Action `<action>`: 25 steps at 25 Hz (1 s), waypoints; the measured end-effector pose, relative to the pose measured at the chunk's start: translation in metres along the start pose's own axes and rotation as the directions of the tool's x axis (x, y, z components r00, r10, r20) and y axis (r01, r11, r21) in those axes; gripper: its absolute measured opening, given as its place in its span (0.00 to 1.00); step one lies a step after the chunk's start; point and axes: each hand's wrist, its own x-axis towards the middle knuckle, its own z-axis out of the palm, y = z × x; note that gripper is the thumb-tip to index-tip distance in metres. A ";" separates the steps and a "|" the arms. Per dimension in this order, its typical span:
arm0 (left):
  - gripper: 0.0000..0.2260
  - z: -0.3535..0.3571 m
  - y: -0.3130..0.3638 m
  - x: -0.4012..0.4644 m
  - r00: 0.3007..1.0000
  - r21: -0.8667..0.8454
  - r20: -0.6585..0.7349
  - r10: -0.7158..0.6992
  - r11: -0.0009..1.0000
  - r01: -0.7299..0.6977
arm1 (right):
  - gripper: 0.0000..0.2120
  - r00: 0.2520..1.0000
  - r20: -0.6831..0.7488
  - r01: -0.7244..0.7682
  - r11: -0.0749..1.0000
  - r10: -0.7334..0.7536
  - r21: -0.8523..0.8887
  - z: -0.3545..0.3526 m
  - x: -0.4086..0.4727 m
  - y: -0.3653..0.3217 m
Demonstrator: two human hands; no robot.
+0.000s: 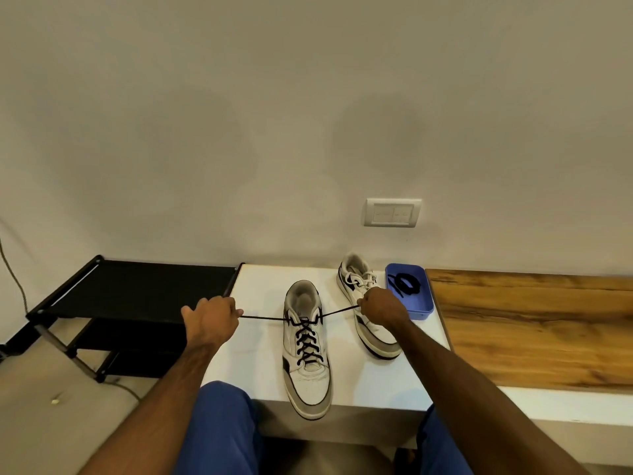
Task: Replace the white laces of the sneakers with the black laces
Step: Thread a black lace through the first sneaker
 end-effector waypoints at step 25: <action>0.07 -0.088 0.104 -0.009 0.925 -0.948 -0.085 0.370 0.256 -0.190 | 0.11 0.934 -0.068 0.209 0.383 -0.352 0.900 -0.070 -0.028 -0.119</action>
